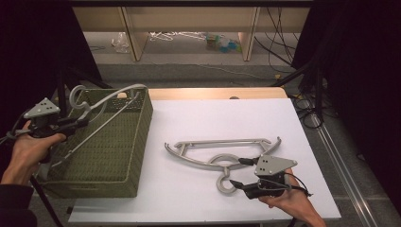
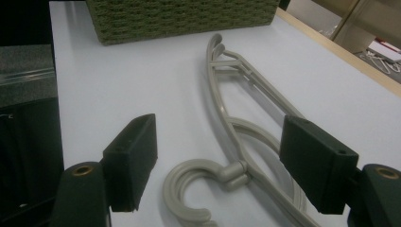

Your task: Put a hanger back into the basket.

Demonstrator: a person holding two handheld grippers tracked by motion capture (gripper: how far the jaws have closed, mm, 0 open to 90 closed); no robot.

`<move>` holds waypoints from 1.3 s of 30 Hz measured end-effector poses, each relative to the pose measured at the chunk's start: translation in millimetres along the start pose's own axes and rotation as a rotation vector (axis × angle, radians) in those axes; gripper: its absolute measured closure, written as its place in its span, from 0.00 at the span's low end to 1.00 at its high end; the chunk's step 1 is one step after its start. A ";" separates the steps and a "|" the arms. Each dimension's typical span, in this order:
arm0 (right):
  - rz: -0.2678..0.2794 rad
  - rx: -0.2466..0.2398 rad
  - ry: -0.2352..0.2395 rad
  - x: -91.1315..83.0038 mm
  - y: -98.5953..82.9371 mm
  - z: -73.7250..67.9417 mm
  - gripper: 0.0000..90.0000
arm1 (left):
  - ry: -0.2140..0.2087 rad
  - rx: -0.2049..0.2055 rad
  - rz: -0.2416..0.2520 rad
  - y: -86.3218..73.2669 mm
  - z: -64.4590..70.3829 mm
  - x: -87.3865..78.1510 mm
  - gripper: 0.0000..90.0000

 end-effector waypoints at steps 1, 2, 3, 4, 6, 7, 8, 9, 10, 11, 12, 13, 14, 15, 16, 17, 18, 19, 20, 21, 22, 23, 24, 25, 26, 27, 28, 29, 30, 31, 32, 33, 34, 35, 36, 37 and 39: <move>-0.002 -0.001 0.001 0.2 -0.3 0.0 0.33 | 0.002 -0.001 -0.006 -1.9 -1.4 0.8 0.88; -0.004 -0.002 0.002 0.4 -0.6 -0.2 0.33 | 0.004 -0.010 -0.004 -3.8 -3.0 2.5 0.88; -0.007 -0.001 0.003 0.5 -0.8 -0.5 0.33 | 0.009 -0.014 -0.013 -6.8 -5.3 4.3 0.88; -0.007 -0.003 0.003 0.6 -0.5 -0.6 0.33 | 0.012 -0.022 -0.018 -8.8 -6.7 5.9 0.88; 0.004 -0.001 -0.002 1.2 0.3 -0.4 0.33 | 0.010 -0.025 -0.031 -12.4 -8.0 8.9 0.88; 0.003 -0.001 -0.002 1.2 0.2 -0.4 0.33 | 0.010 -0.023 -0.042 -14.3 -8.8 10.4 0.88; -0.005 -0.002 0.004 0.7 -0.4 -0.4 0.33 | 0.007 -0.034 -0.039 -15.1 -8.7 12.5 0.88; 0.001 0.001 -0.001 1.6 -0.3 -0.2 0.33 | 0.005 -0.036 -0.043 -16.1 -9.2 14.1 0.88; -0.001 0.001 0.001 1.7 -0.5 -0.3 0.33 | 0.005 -0.035 -0.053 -17.2 -9.9 15.3 0.88; -0.001 0.002 0.002 1.7 -0.5 -0.5 0.33 | 0.000 -0.041 -0.057 -18.3 -9.8 17.2 0.87; 0.000 0.001 0.003 1.7 -0.5 -0.8 0.33 | 0.002 -0.028 -0.075 -19.9 -10.8 17.4 0.87; 0.001 0.001 0.003 1.7 -0.4 -0.8 0.33 | -0.005 -0.034 -0.081 -21.4 -9.8 20.4 0.87; 0.001 0.001 0.002 1.7 -0.3 -0.5 0.33 | -0.005 -0.033 -0.096 -23.3 -9.7 22.6 0.87; 0.002 0.002 0.003 1.7 -0.3 -0.6 0.33 | -0.007 -0.011 -0.124 -26.4 -11.7 24.0 0.87; 0.001 0.002 0.004 1.9 -0.6 -0.7 0.33 | -0.007 -0.047 -0.117 -26.9 -9.7 28.1 0.87; -0.002 0.002 0.005 2.0 -0.9 -0.9 0.33 | -0.008 -0.057 -0.116 -27.9 -9.5 31.4 0.87; -0.003 0.001 0.006 2.1 -1.1 -1.1 0.33 | -0.004 -0.041 -0.154 -31.6 -10.7 35.1 0.87; -0.003 0.000 0.007 2.3 -0.9 -1.3 0.33 | -0.003 -0.050 -0.168 -33.2 -9.7 39.0 0.87; -0.004 0.002 0.009 2.4 -0.8 -1.7 0.33 | -0.010 -0.023 -0.222 -37.4 -10.5 43.0 0.87; -0.003 -0.002 0.008 2.6 -0.6 -1.7 0.33 | -0.011 -0.013 -0.240 -39.0 -10.7 45.8 0.87; -0.003 -0.004 0.008 2.5 -0.6 -1.9 0.33 | -0.009 -0.021 -0.250 -40.5 -10.0 50.4 0.87; -0.002 -0.005 0.009 2.3 -0.6 -1.9 0.33 | -0.007 -0.035 -0.266 -42.7 -10.3 54.7 0.87; -0.003 -0.005 0.009 2.2 -0.7 -1.8 0.33 | 0.000 -0.048 -0.274 -44.8 -11.3 57.9 0.87; -0.005 0.000 0.011 2.2 -1.1 -1.9 0.33 | 0.021 -0.059 -0.292 -47.5 -13.3 60.4 0.87; -0.004 -0.003 0.010 2.2 -1.3 -1.6 0.33 | 0.039 -0.063 -0.301 -49.7 -15.3 63.2 0.86; -0.004 -0.004 0.010 2.3 -1.5 -1.5 0.33 | 0.056 -0.081 -0.313 -52.8 -17.2 66.3 0.85; -0.005 -0.006 0.009 2.4 -1.7 -1.4 0.33 | 0.071 -0.098 -0.314 -55.0 -19.8 67.8 0.86; -0.005 -0.006 0.009 2.3 -1.7 -1.3 0.33 | 0.083 -0.119 -0.309 -56.7 -24.3 66.7 0.86; -0.003 -0.003 0.010 1.9 -1.5 -1.4 0.33 | 0.087 -0.139 -0.302 -57.8 -27.1 65.7 0.85; -0.001 -0.002 0.009 1.7 -1.5 -1.2 0.33 | 0.098 -0.145 -0.304 -59.3 -29.8 64.7 0.85; -0.001 -0.001 0.007 1.6 -1.5 -0.9 0.32 | 0.108 -0.149 -0.309 -60.9 -31.7 64.1 0.85; -0.002 0.000 0.006 1.7 -1.6 -0.6 0.32 | 0.120 -0.153 -0.308 -61.8 -32.9 63.6 0.85; -0.002 0.001 0.008 1.9 -1.7 -0.6 0.32 | 0.130 -0.155 -0.320 -62.5 -33.9 62.3 0.85; -0.010 0.000 0.013 1.5 -2.3 -0.7 0.32 | 0.139 -0.173 -0.317 -63.1 -34.4 62.3 0.84; -0.005 0.001 0.010 2.6 -2.3 -0.9 0.32 | 0.152 -0.190 -0.323 -63.9 -34.9 61.3 0.82; -0.006 0.001 0.010 3.0 -2.8 -1.1 0.32 | 0.162 -0.210 -0.325 -64.3 -35.8 60.5 0.79; -0.007 0.001 0.010 3.0 -2.8 -1.0 0.31 | 0.199 -0.227 -0.328 -65.3 -39.3 58.0 0.74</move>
Point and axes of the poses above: each handheld gripper's, and its own axes: x roughly forward along the jaws, y roughly out of its top, z roughly to its right, the point moved 7 cm from there along x, roughly forward along the jaws, and after that the axes turned 7 degrees about -z, right-handed, at the moved point
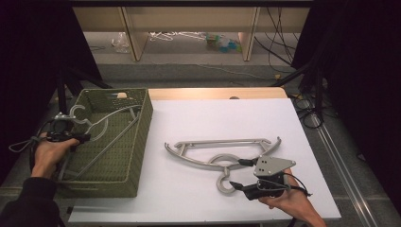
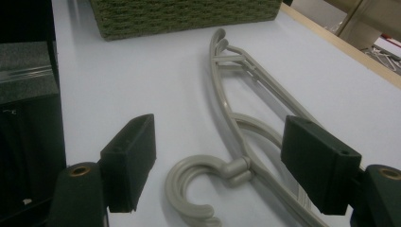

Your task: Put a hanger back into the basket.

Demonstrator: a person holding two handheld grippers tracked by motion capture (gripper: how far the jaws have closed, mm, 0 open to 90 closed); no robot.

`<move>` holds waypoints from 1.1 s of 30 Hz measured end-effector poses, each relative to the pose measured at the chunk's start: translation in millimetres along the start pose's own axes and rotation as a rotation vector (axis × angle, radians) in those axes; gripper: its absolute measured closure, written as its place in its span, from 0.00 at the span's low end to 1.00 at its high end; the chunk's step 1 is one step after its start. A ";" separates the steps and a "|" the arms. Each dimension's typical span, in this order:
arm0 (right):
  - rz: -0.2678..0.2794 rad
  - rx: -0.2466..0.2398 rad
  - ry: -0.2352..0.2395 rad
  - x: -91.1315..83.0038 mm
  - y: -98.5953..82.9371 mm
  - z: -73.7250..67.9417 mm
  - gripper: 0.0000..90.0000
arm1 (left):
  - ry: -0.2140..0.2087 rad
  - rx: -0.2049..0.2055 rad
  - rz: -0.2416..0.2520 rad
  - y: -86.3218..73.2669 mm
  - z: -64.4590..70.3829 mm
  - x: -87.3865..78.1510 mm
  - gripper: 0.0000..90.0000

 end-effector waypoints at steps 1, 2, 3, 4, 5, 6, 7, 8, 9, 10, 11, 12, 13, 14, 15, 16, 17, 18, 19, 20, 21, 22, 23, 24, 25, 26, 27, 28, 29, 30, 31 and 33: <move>0.002 0.002 0.000 -0.2 0.2 0.2 0.31 | 0.015 -0.003 -0.003 -0.9 -2.6 -1.1 0.74; 0.002 0.002 -0.002 -0.5 0.2 0.5 0.31 | 0.024 -0.018 0.003 -1.6 -4.7 -2.8 0.72; 0.001 0.002 -0.003 -0.8 0.0 0.8 0.31 | 0.022 -0.034 0.015 -1.5 -4.9 -4.1 0.69; 0.001 0.002 -0.003 -0.8 -0.1 1.1 0.31 | 0.018 -0.048 0.036 -0.9 -4.8 -6.9 0.66; 0.002 0.004 -0.003 -0.7 -0.3 1.4 0.31 | 0.013 -0.058 0.057 -0.1 -3.3 -10.5 0.60; 0.002 0.006 -0.004 -0.3 -0.5 1.8 0.31 | -0.001 -0.056 0.077 0.8 0.4 -15.1 0.57; -0.005 0.009 0.000 -0.5 -1.2 1.9 0.31 | -0.026 -0.040 0.095 2.2 7.8 -21.5 0.56; 0.001 0.009 -0.006 0.7 -1.5 2.5 0.31 | -0.040 -0.035 0.111 3.5 12.9 -25.9 0.54; -0.002 0.010 -0.005 0.8 -1.8 2.6 0.31 | -0.067 -0.020 0.148 6.7 22.1 -35.0 0.52; -0.003 0.009 -0.006 1.1 -2.0 3.0 0.30 | -0.077 -0.002 0.168 8.1 27.7 -40.9 0.49; -0.007 0.008 -0.003 0.7 -2.2 3.2 0.30 | -0.097 0.022 0.190 9.3 36.8 -48.9 0.47; -0.001 0.010 -0.008 0.8 -2.3 3.7 0.31 | -0.119 0.035 0.226 11.3 50.5 -57.4 0.45; -0.009 0.012 -0.005 0.0 -3.4 4.4 0.30 | -0.138 0.060 0.248 11.9 61.9 -64.5 0.43; -0.007 0.016 -0.006 0.6 -3.9 5.2 0.31 | -0.161 0.086 0.264 11.8 73.8 -71.0 0.41; -0.008 0.016 -0.010 0.9 -4.7 6.4 0.30 | -0.195 0.101 0.287 11.9 86.3 -76.9 0.39; -0.009 0.017 -0.013 1.2 -5.6 7.4 0.30 | -0.234 0.117 0.312 11.8 99.3 -82.7 0.38; -0.013 0.021 -0.013 1.1 -6.7 7.8 0.30 | -0.258 0.133 0.322 11.1 109.2 -86.4 0.37; -0.014 0.022 -0.014 1.2 -7.2 8.3 0.30 | -0.311 0.149 0.342 9.8 126.2 -91.6 0.36; -0.012 0.021 -0.017 1.2 -7.6 8.9 0.30 | -0.346 0.138 0.355 9.2 136.3 -95.0 0.34; -0.010 0.025 -0.017 1.2 -7.4 9.0 0.30 | -0.398 0.135 0.381 8.4 149.3 -99.1 0.34; -0.007 0.024 -0.021 1.0 -7.0 9.4 0.30 | -0.430 0.145 0.396 7.0 161.4 -101.9 0.34; -0.005 0.025 -0.021 0.8 -6.7 9.3 0.30 | -0.438 0.149 0.404 4.9 173.1 -103.7 0.33; -0.002 0.027 -0.022 0.5 -6.3 9.1 0.30 | -0.451 0.205 0.424 2.9 186.4 -105.1 0.31; 0.000 0.026 -0.023 0.6 -6.1 9.3 0.30 | -0.458 0.218 0.420 0.2 194.4 -105.7 0.30; 0.001 0.027 -0.024 0.7 -6.1 9.5 0.30 | -0.475 0.258 0.432 -2.9 206.1 -105.6 0.29; 0.001 0.031 -0.025 1.0 -6.5 9.5 0.30 | -0.496 0.281 0.438 -5.4 214.2 -105.2 0.27; 0.002 0.030 -0.026 1.2 -6.9 9.6 0.30 | -0.520 0.271 0.450 -7.6 222.1 -104.4 0.26; -0.005 0.032 -0.026 0.7 -7.6 9.5 0.30 | -0.535 0.272 0.458 -9.6 228.5 -103.9 0.26; -0.005 0.034 -0.026 0.9 -8.0 9.5 0.30 | -0.546 0.280 0.464 -11.4 234.2 -103.6 0.25; -0.003 0.035 -0.026 1.0 -8.1 9.6 0.29 | -0.543 0.282 0.471 -12.9 238.7 -103.2 0.23; 0.004 0.038 -0.027 1.8 -8.1 9.9 0.29 | -0.545 0.290 0.485 -14.0 242.8 -102.6 0.22; 0.003 0.045 -0.032 1.8 -9.4 10.9 0.28 | -0.552 0.295 0.501 -17.6 252.0 -101.1 0.20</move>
Point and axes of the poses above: each handheld gripper's, and its own axes: x roughly forward along the jaws, y roughly out of its top, z roughly to its right, the point moved 7 cm from there along x, roughly forward along the jaws, and after that the axes turned 7 degrees about -z, right-handed, at the moved point
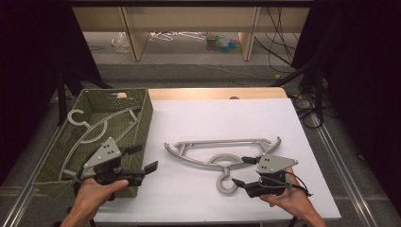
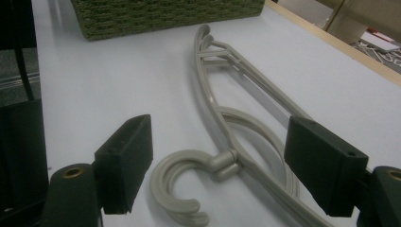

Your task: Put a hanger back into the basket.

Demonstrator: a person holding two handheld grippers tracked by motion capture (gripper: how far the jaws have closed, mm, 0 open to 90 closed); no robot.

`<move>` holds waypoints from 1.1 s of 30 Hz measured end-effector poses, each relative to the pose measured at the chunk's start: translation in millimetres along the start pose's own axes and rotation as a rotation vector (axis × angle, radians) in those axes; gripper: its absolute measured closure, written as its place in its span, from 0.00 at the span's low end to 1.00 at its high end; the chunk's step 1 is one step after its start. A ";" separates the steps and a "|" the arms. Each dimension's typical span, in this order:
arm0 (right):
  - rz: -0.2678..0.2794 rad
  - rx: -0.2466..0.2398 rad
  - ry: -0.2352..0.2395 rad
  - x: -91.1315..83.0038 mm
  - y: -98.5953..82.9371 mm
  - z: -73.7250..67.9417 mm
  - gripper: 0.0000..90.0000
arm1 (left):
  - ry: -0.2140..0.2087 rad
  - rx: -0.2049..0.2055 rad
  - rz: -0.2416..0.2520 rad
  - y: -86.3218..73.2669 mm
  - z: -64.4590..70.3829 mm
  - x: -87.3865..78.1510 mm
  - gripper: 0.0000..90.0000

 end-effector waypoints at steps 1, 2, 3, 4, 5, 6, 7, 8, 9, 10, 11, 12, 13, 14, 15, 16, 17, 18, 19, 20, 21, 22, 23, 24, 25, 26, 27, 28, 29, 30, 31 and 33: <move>0.005 0.008 -0.005 0.4 -0.7 1.0 0.27 | -0.004 0.004 0.001 -1.2 2.3 1.7 0.18; 0.007 0.006 -0.002 0.7 -1.1 1.3 0.25 | -0.019 0.000 0.008 -2.4 6.7 3.9 0.18; 0.004 0.008 -0.004 0.3 -2.0 2.0 0.23 | -0.035 -0.002 0.015 -3.8 11.5 5.8 0.18; 0.010 0.008 -0.008 0.4 -2.4 3.1 0.23 | -0.046 -0.003 0.017 -5.3 15.8 7.9 0.18; 0.017 0.014 -0.004 0.7 -2.7 3.2 0.22 | -0.045 0.001 0.022 -7.2 20.4 10.9 0.18; 0.025 0.019 -0.007 0.4 -3.1 4.2 0.21 | -0.036 0.011 0.025 -9.0 22.9 12.8 0.19; 0.031 0.025 -0.008 0.1 -3.3 4.9 0.20 | -0.032 0.006 0.033 -10.6 26.2 14.9 0.19; 0.031 0.030 -0.008 -0.7 -3.9 5.6 0.19 | -0.038 0.010 0.033 -11.9 28.7 16.1 0.20; 0.033 0.034 -0.012 -0.8 -4.1 6.6 0.19 | -0.044 0.022 0.036 -14.2 32.4 18.3 0.19; 0.040 0.039 -0.014 -1.0 -4.0 7.2 0.19 | -0.042 0.027 0.035 -15.9 34.3 19.5 0.19; 0.042 0.041 -0.017 -1.3 -4.1 7.4 0.18 | -0.041 0.040 0.036 -17.5 35.6 20.8 0.19; 0.044 0.041 -0.017 -1.5 -4.1 7.4 0.18 | -0.034 0.046 0.036 -20.7 37.4 22.2 0.18; 0.050 0.042 -0.018 -1.6 -3.8 7.3 0.18 | -0.037 0.055 0.037 -23.3 38.3 23.4 0.19; 0.052 0.040 -0.017 -1.7 -3.6 7.0 0.18 | -0.040 0.026 0.040 -27.7 40.6 25.7 0.18; 0.054 0.037 -0.020 -1.9 -3.1 6.7 0.18 | -0.040 0.031 0.038 -30.1 41.0 26.6 0.18; 0.053 0.033 -0.015 -2.4 -2.9 6.5 0.18 | -0.042 0.053 0.029 -32.4 40.6 27.1 0.18; 0.053 0.031 -0.016 -2.3 -2.9 6.5 0.18 | -0.046 0.041 0.023 -36.6 41.5 28.9 0.18; 0.056 0.035 -0.018 -1.8 -3.3 5.7 0.18 | -0.036 0.055 0.015 -38.5 40.7 29.1 0.18; 0.054 0.033 -0.016 -1.7 -3.8 5.5 0.18 | -0.026 0.081 0.009 -39.9 39.5 29.6 0.18; 0.045 0.035 -0.015 -2.2 -4.8 5.4 0.18 | -0.017 0.085 -0.001 -42.9 39.3 30.7 0.18; 0.044 0.033 -0.015 -2.1 -5.3 5.5 0.18 | -0.025 0.067 -0.002 -45.6 40.2 32.4 0.18; 0.049 0.034 -0.017 -1.4 -4.9 5.7 0.18 | -0.028 0.056 -0.010 -47.4 41.0 32.6 0.18; 0.047 0.037 -0.017 -1.3 -4.9 5.6 0.18 | -0.031 0.054 -0.012 -49.2 41.8 33.6 0.18; 0.047 0.037 -0.017 -1.2 -4.8 5.6 0.18 | -0.030 0.059 -0.017 -50.6 42.3 34.2 0.18; 0.048 0.037 -0.016 -1.1 -4.8 5.6 0.18 | -0.028 0.066 -0.019 -52.1 43.1 35.5 0.18; 0.041 0.037 -0.013 -1.5 -5.4 5.5 0.18 | -0.024 0.074 -0.023 -53.0 44.3 36.1 0.18; 0.044 0.034 -0.013 -0.1 -5.6 5.7 0.18 | -0.034 0.072 -0.016 -53.2 45.8 37.5 0.18; 0.037 0.034 -0.008 0.3 -6.2 5.5 0.18 | -0.035 0.082 -0.021 -53.6 46.1 37.5 0.18; 0.031 0.033 -0.003 0.3 -6.7 5.3 0.18 | -0.041 0.076 -0.026 -54.4 48.0 37.9 0.18; 0.026 0.029 -0.006 0.5 -7.4 6.1 0.18 | -0.045 0.083 -0.027 -54.5 48.8 38.4 0.18; 0.032 0.030 -0.012 1.6 -7.5 6.9 0.18 | -0.051 0.089 -0.027 -55.1 50.1 39.6 0.18; 0.018 0.026 -0.016 2.8 -9.9 10.5 0.18 | -0.049 0.094 -0.033 -56.3 51.4 40.0 0.18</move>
Point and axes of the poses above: each handheld gripper's, and its own axes: x roughly forward along the jaws, y roughly out of its top, z roughly to its right, the point moved 7 cm from there along x, roughly forward along the jaws, and after that the axes turned 7 degrees about -z, right-handed, at the moved point
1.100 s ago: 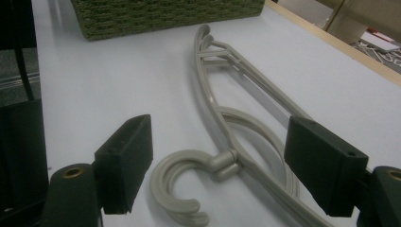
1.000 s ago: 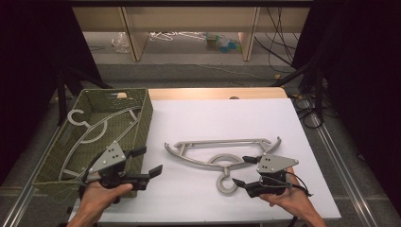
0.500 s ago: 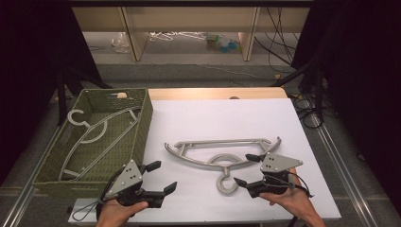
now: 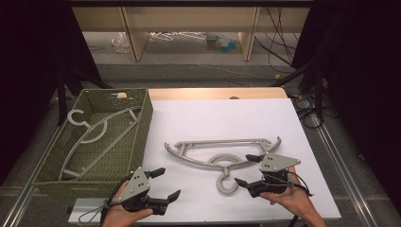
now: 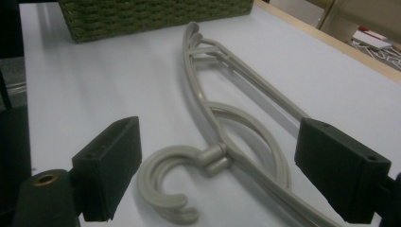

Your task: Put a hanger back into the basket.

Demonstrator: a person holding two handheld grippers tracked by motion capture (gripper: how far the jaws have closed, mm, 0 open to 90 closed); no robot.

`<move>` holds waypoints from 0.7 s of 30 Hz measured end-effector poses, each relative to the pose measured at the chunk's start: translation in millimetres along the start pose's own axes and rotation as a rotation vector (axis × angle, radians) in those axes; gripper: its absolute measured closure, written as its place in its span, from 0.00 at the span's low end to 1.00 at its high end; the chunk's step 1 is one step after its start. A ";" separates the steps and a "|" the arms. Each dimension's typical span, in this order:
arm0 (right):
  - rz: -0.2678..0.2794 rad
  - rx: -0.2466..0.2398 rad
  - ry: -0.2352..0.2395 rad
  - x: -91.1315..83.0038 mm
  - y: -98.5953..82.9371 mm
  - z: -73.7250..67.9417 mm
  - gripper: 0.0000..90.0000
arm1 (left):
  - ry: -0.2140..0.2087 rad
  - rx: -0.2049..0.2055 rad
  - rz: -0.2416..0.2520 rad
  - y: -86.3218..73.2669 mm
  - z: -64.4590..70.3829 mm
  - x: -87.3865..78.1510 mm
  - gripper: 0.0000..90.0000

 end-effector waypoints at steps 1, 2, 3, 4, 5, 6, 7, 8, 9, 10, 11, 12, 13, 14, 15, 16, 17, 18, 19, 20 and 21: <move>-0.009 -0.006 -0.007 1.0 -1.6 3.6 0.18 | -0.004 -0.002 0.001 -0.2 0.5 0.2 0.18; -0.024 -0.004 -0.014 1.2 -3.4 7.2 0.18 | -0.006 -0.004 0.002 -0.3 0.6 0.3 0.18; -0.031 -0.001 -0.019 2.5 -4.7 11.1 0.18 | -0.005 -0.003 0.001 -0.6 0.4 0.4 0.18; -0.037 0.010 -0.022 4.2 -5.9 14.7 0.18 | -0.005 -0.004 0.003 -0.5 0.1 0.5 0.18; -0.055 0.014 -0.023 5.5 -8.1 18.6 0.18 | -0.004 -0.004 0.004 -0.4 -0.2 0.4 0.18; -0.063 0.011 -0.030 6.7 -9.1 21.0 0.18 | -0.005 -0.007 0.006 -0.1 -0.1 0.5 0.19; -0.076 0.002 -0.035 8.2 -10.5 24.0 0.19 | -0.003 -0.009 0.008 0.0 -0.3 0.4 0.19; -0.087 -0.003 -0.035 9.2 -11.5 26.2 0.19 | -0.003 -0.004 0.008 -0.2 -0.6 0.4 0.19; -0.108 0.002 -0.036 10.6 -13.0 29.8 0.19 | 0.001 0.013 0.001 -1.2 -1.5 0.0 0.19; -0.118 -0.009 -0.045 12.0 -13.7 33.5 0.19 | -0.003 0.026 0.002 -2.0 -1.6 0.8 0.19; -0.129 -0.017 -0.055 13.8 -14.4 35.8 0.19 | 0.008 0.026 -0.011 -4.7 -1.4 0.8 0.19; -0.151 -0.035 -0.071 16.4 -15.5 39.4 0.20 | 0.010 0.036 -0.016 -6.1 -2.2 0.8 0.19; -0.173 -0.052 -0.070 19.6 -16.7 41.7 0.20 | 0.010 0.040 -0.017 -6.2 -2.6 0.5 0.19; -0.185 -0.063 -0.071 21.6 -17.6 43.1 0.21 | 0.009 0.039 -0.018 -6.2 -2.5 0.2 0.19; -0.200 -0.073 -0.077 23.3 -18.7 44.6 0.21 | 0.004 0.025 -0.008 -5.6 -1.5 0.3 0.19; -0.223 -0.087 -0.080 25.5 -20.2 46.5 0.21 | 0.005 0.038 -0.007 -5.2 -2.1 -0.3 0.19; -0.243 -0.090 -0.080 27.6 -22.0 47.5 0.22 | 0.003 0.041 -0.007 -5.1 -2.3 -0.5 0.19; -0.258 -0.095 -0.078 29.7 -23.3 48.9 0.23 | 0.000 0.028 -0.007 -5.5 -1.7 -0.4 0.19; -0.275 -0.103 -0.076 32.3 -25.2 50.5 0.23 | 0.000 0.031 -0.009 -5.6 -2.0 -0.5 0.19; -0.290 -0.112 -0.075 33.9 -26.7 51.7 0.24 | 0.000 0.029 -0.009 -5.6 -2.0 -0.4 0.19; -0.304 -0.129 -0.082 37.1 -28.7 53.4 0.26 | -0.002 0.029 -0.008 -5.6 -1.7 -0.4 0.19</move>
Point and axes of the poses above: each handheld gripper's, and its own axes: x roughly forward along the jaws, y roughly out of its top, z roughly to its right, the point moved 7 cm from there along x, roughly forward along the jaws, and after that the axes turned 7 degrees about -z, right-handed, at the moved point
